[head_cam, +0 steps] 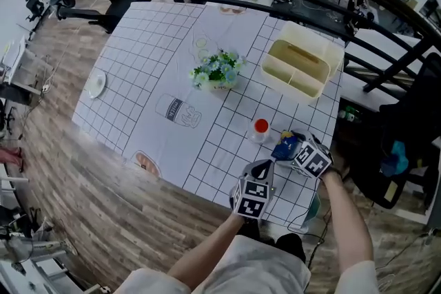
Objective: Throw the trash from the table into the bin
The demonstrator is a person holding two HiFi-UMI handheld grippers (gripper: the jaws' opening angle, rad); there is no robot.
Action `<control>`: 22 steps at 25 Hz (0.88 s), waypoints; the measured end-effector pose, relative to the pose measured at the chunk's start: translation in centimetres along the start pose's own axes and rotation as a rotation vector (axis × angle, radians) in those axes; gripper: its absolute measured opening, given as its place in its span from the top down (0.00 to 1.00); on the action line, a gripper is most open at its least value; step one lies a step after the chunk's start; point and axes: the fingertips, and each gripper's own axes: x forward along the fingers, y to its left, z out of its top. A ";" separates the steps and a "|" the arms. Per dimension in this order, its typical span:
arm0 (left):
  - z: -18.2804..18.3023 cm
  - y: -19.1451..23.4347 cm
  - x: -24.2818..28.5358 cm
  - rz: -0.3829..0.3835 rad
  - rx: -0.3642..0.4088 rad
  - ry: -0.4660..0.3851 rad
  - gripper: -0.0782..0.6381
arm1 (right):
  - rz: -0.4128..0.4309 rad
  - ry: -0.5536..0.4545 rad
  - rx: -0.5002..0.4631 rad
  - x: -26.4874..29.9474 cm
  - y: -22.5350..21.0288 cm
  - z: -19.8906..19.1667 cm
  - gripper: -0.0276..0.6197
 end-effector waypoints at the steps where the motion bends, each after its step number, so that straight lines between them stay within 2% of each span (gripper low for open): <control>1: -0.2 -0.3 -0.1 0.003 -0.001 0.000 0.86 | -0.005 -0.010 0.012 -0.2 0.0 0.0 0.19; 5: -0.9 -1.6 -0.8 0.028 0.003 -0.006 0.86 | -0.018 -0.055 0.047 -1.1 0.7 -0.4 0.22; 14: -4.4 -5.5 -3.4 0.127 -0.053 -0.026 0.86 | -0.027 -0.107 0.002 -4.1 5.1 -3.5 0.23; 22: -5.9 -7.0 -4.7 0.112 -0.046 -0.026 0.86 | -0.047 -0.127 0.026 -5.1 6.4 -4.1 0.23</control>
